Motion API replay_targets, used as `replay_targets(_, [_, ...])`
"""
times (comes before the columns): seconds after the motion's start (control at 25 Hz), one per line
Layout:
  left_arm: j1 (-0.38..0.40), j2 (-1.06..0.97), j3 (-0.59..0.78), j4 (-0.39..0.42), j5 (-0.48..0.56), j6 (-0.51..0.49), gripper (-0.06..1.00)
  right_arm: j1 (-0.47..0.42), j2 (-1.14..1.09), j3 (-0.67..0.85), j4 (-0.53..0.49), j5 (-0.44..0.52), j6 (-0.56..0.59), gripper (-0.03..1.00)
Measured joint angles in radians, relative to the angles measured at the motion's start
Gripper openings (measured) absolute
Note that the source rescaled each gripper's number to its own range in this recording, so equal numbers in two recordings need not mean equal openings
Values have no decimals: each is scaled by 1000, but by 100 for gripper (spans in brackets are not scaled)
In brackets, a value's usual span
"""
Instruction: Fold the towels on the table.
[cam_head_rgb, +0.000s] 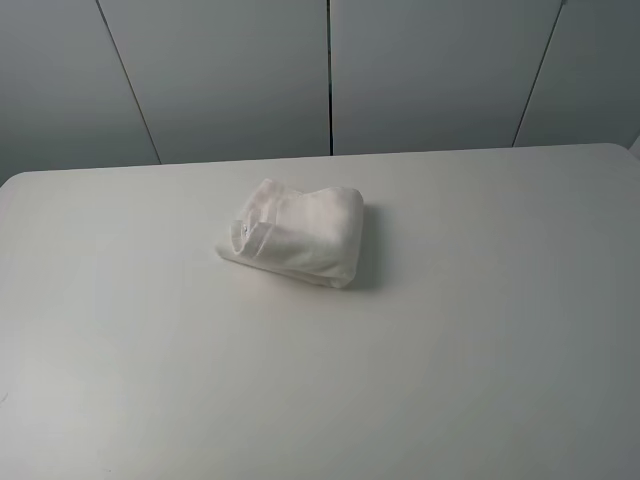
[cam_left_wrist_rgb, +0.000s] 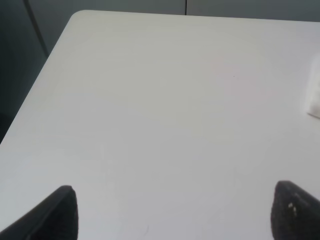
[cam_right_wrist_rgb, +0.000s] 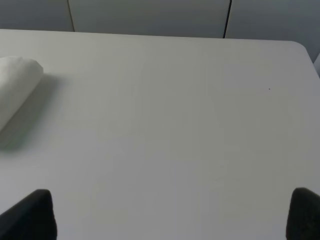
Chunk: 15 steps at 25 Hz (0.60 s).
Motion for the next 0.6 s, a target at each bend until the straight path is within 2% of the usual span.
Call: replay_targets(0.6, [0, 0, 0, 0, 0, 0, 100, 0, 0, 0, 0, 0, -6, 100])
